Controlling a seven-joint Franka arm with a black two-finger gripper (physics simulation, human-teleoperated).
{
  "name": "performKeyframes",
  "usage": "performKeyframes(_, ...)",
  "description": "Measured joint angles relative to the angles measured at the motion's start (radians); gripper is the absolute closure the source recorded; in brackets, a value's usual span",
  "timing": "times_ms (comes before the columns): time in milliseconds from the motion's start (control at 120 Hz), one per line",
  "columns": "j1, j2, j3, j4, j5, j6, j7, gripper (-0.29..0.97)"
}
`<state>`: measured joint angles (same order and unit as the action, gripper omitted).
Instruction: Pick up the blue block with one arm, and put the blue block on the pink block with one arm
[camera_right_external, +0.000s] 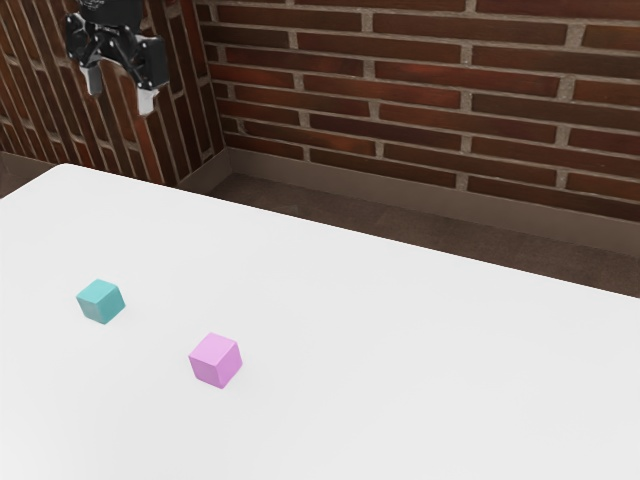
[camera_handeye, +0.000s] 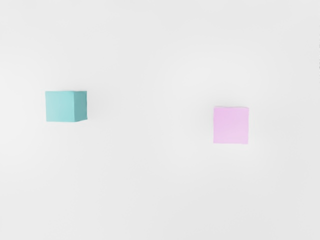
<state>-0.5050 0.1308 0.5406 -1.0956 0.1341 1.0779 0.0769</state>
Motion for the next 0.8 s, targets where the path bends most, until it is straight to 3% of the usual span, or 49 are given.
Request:
performKeyframes(133, 0.0, -0.002, 0.001, -0.003, 0.007, 0.113, 0.02, 0.0)
performKeyframes(250, 0.091, 0.025, 0.016, -0.022, -0.101, 0.167, 0.029, 0.0)
performKeyframes(483, 0.114, 0.047, 0.019, -0.026, -0.096, 0.216, 0.038, 0.0)
performKeyframes(800, 0.241, 0.104, 0.006, -0.067, -0.11, 0.255, 0.042, 0.0)
